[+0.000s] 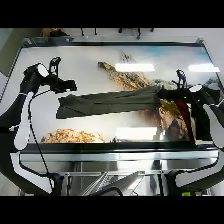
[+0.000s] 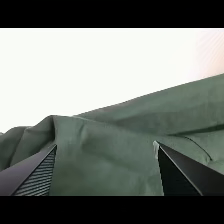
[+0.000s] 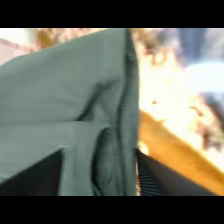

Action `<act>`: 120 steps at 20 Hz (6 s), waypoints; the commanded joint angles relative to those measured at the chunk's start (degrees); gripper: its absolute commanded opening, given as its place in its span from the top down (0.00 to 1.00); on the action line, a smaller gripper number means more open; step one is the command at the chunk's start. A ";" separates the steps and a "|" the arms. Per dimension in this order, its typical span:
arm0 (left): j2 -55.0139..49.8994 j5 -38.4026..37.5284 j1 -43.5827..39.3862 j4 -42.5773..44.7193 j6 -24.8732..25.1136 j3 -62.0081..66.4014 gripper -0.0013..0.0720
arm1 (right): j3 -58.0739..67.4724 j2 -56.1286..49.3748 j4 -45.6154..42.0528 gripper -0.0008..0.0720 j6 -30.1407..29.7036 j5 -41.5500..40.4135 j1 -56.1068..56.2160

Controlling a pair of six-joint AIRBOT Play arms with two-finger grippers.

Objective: Fold the shirts.

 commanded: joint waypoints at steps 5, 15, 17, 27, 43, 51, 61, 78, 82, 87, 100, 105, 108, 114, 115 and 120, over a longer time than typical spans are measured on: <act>-3.30 -15.34 -0.02 -0.63 -0.13 10.08 0.08 | 4.09 -6.69 1.42 0.15 2.60 9.88 -3.13; -3.37 -13.18 -10.12 -10.71 0.70 11.34 0.97 | 5.07 -9.49 14.03 0.95 -5.18 12.98 -0.31; -3.39 -8.00 -13.44 -13.44 0.76 8.09 0.97 | 8.35 -7.58 17.18 0.96 -5.09 17.99 -0.28; -19.06 12.48 -31.28 -25.07 0.35 12.37 0.97 | 19.58 11.45 17.68 0.95 8.74 32.24 -0.31; 9.99 -10.69 -5.49 -55.60 9.55 18.67 0.97 | 19.50 8.22 15.91 0.95 10.21 18.01 22.21; 30.71 -15.17 12.13 -62.93 18.25 18.64 0.97 | 19.50 -11.28 28.30 0.93 -5.31 -21.11 53.57; 29.22 -20.79 9.53 -60.98 18.08 18.49 0.97 | 19.50 -6.25 15.34 0.04 3.06 -10.86 42.42; 23.91 -21.16 2.99 -61.05 17.90 18.49 0.97 | 18.58 -16.72 2.97 0.04 19.17 16.87 25.73; 23.91 -21.09 2.95 -61.05 17.88 18.49 0.97 | 19.23 -15.15 13.92 0.95 10.64 18.21 25.64; 23.91 -21.22 2.93 -61.05 17.35 18.49 0.97 | 26.43 -5.31 15.06 0.96 9.64 17.66 21.24; 23.91 -23.47 2.93 -61.09 16.35 18.49 0.97 | 35.69 6.45 14.99 0.95 35.30 10.64 -23.45; 23.91 -23.58 2.93 -61.07 16.39 18.49 0.97 | 35.69 7.89 12.83 0.96 43.65 31.19 -39.71; 23.91 -23.61 2.93 -61.07 16.37 18.49 0.97 | 35.69 10.40 12.63 0.96 47.52 37.73 -46.93; 23.91 -24.33 2.93 -61.07 16.39 18.49 0.97 | 35.41 14.32 8.90 0.96 48.98 52.92 -51.82; 23.91 -25.03 2.93 -61.07 16.39 18.49 0.97 | 34.93 14.36 6.19 0.96 49.16 56.33 -51.82; 23.89 -26.62 2.93 -61.05 16.39 18.49 0.97 | 24.87 18.82 -7.45 0.95 50.01 59.17 -51.71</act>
